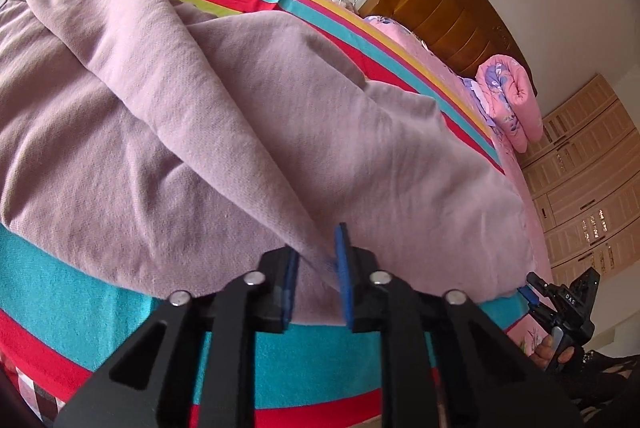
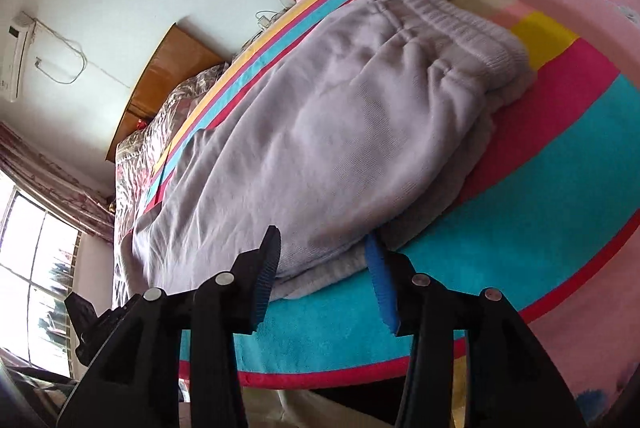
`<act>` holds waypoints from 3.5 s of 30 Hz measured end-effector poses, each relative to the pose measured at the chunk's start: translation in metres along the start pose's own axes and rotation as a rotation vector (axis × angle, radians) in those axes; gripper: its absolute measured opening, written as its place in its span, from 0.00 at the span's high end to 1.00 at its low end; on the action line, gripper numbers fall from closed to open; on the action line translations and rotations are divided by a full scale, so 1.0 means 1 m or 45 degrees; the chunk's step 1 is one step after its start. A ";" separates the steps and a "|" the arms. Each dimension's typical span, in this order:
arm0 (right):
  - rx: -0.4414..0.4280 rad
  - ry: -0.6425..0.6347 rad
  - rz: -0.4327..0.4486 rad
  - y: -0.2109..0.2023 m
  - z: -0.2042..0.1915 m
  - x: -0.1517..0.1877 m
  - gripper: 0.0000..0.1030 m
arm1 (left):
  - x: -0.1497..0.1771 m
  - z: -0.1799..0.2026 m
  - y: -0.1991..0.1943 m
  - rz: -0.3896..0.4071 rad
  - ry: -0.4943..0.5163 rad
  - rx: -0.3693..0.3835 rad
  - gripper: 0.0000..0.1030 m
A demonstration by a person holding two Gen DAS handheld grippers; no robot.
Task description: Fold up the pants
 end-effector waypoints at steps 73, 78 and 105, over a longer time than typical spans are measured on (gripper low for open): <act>-0.646 -1.763 -0.099 0.157 -0.498 0.112 0.33 | -0.094 -0.198 -0.205 0.697 -0.370 -0.535 0.03; -0.809 -1.875 -0.349 0.227 -0.616 0.202 0.49 | -0.078 -0.276 -0.222 0.669 -0.577 -0.479 0.23; -0.701 -1.948 -0.468 0.355 -0.714 0.293 0.89 | -0.109 -0.299 -0.213 0.658 -0.580 -0.561 0.95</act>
Point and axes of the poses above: each gripper's, at about its wrist camera, not at the fingertips, and y roughly the way its jaws point, z to its right, x to its underside, the point moved 10 cm from there along y, roughly the way its jaws point, and after that the axes turned 1 degree about -z, right-handed, at the moved point
